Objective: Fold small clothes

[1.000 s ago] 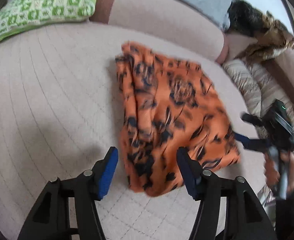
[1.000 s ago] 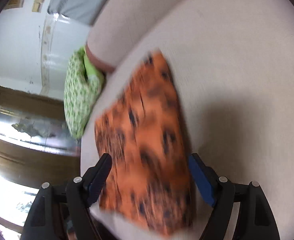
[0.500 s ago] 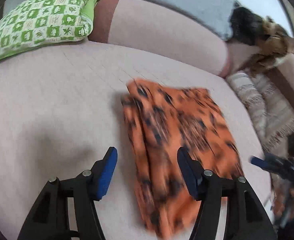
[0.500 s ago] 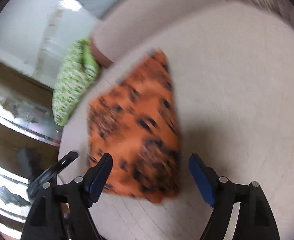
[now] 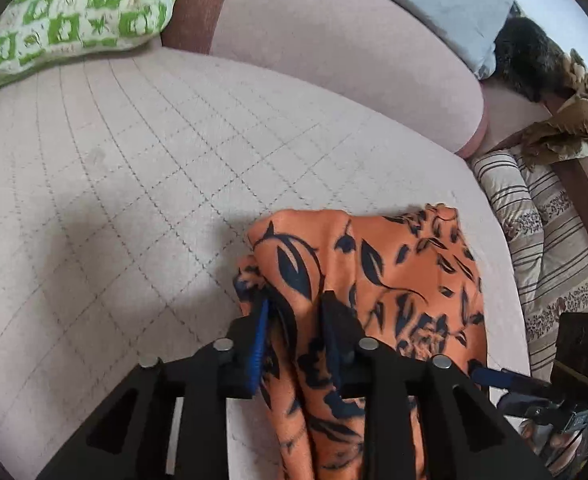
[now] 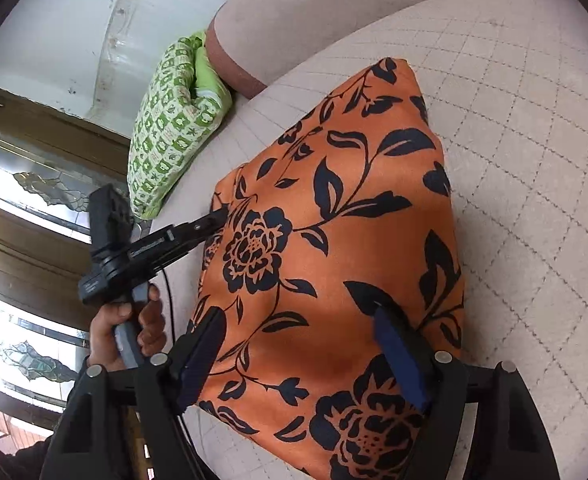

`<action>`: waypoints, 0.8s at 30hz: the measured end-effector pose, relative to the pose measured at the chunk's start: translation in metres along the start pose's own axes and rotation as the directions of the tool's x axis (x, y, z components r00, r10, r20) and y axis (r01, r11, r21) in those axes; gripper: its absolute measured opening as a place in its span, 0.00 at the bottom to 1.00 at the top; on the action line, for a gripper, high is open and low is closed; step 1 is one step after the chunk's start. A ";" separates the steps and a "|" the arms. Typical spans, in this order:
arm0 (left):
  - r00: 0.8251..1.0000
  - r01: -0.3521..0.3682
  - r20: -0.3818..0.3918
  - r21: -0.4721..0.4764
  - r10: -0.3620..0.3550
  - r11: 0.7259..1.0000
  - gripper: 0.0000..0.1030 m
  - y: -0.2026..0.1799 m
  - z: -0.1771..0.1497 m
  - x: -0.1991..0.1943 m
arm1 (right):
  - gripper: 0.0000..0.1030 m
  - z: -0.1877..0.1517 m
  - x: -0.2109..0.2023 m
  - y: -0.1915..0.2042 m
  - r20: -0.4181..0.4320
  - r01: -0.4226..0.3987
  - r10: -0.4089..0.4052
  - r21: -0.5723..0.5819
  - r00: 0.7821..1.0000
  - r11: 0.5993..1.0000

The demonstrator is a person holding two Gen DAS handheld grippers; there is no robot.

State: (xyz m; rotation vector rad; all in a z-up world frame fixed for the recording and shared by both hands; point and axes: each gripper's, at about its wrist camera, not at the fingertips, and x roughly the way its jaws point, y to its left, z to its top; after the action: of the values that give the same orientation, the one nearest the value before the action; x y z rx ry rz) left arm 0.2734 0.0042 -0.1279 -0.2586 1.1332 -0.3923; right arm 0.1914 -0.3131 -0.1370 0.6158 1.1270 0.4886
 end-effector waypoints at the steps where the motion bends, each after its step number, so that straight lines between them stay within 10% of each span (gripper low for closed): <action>1: 1.000 -0.019 0.007 0.011 0.019 1.000 0.41 -0.004 -0.001 -0.005 | 0.77 -0.001 -0.004 0.006 0.014 0.013 -0.013 -0.016 1.000 1.000; 6: 0.971 -0.197 0.150 0.040 0.189 0.980 0.74 -0.035 -0.032 -0.061 | 0.81 -0.012 -0.037 0.043 0.132 0.164 -0.150 -0.105 0.980 0.981; 10: 0.927 -0.324 0.208 0.023 0.312 0.946 0.79 -0.058 -0.061 -0.094 | 0.95 -0.036 -0.064 0.077 0.252 0.445 -0.399 -0.161 0.882 0.881; 17: 0.873 -0.403 0.311 0.022 0.377 0.915 0.83 -0.101 -0.115 -0.145 | 1.00 -0.088 -0.108 0.120 0.423 0.596 -0.490 -0.164 0.762 0.786; 24: 0.858 -0.409 0.348 0.017 0.379 0.912 0.87 -0.130 -0.152 -0.171 | 1.00 -0.125 -0.118 0.136 0.429 0.634 -0.519 -0.186 0.739 0.750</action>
State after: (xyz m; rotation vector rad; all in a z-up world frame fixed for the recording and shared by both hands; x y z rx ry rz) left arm 0.0494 -0.0404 0.0025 -0.0057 0.7985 -0.0269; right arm 0.0256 -0.2629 -0.0027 0.0261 0.8077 -0.0041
